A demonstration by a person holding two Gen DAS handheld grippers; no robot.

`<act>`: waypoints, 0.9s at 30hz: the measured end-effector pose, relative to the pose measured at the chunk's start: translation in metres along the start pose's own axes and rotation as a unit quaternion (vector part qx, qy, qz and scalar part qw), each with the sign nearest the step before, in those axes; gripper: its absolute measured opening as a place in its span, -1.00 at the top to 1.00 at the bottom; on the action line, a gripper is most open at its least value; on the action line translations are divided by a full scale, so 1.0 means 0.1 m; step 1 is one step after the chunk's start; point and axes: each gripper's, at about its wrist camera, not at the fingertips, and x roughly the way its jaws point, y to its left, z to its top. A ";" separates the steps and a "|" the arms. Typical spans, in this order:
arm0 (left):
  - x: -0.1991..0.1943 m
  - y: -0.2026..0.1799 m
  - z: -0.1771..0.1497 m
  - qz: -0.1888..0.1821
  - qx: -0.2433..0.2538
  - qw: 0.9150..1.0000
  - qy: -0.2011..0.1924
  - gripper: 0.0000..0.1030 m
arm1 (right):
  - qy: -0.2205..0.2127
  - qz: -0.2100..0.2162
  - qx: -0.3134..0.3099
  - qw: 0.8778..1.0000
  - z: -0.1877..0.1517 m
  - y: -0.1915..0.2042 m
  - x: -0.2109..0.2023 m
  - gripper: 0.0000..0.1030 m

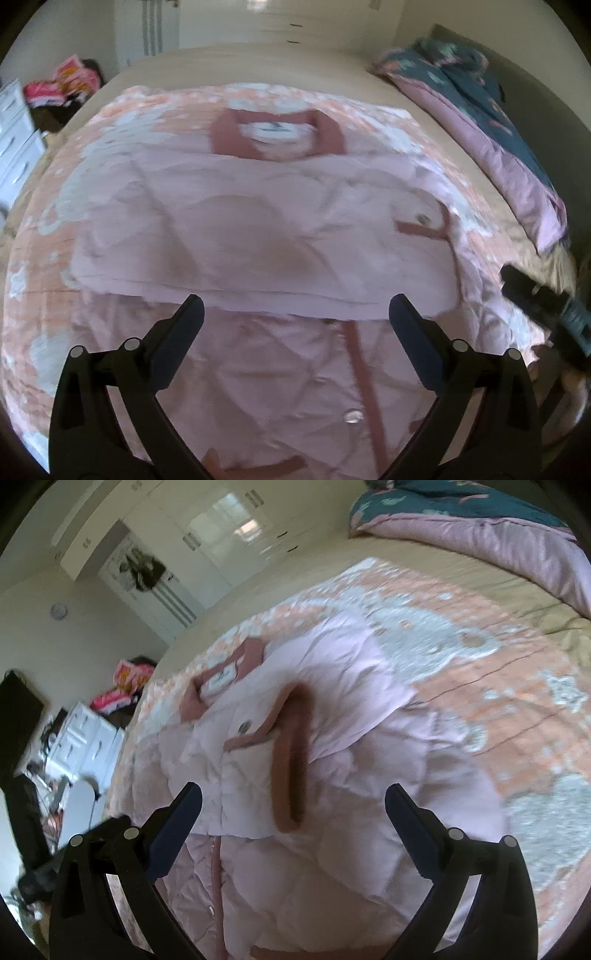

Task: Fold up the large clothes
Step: 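Grasp the ribbed cuff of the folded sleeve with the right tool, then straighten the cuff, lay it on the jacket and open the right tool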

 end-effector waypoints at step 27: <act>-0.09 1.13 0.12 -0.002 -0.159 0.987 -0.034 -0.82 | -0.149 0.008 -0.256 0.955 0.36 1.13 -0.11 0.63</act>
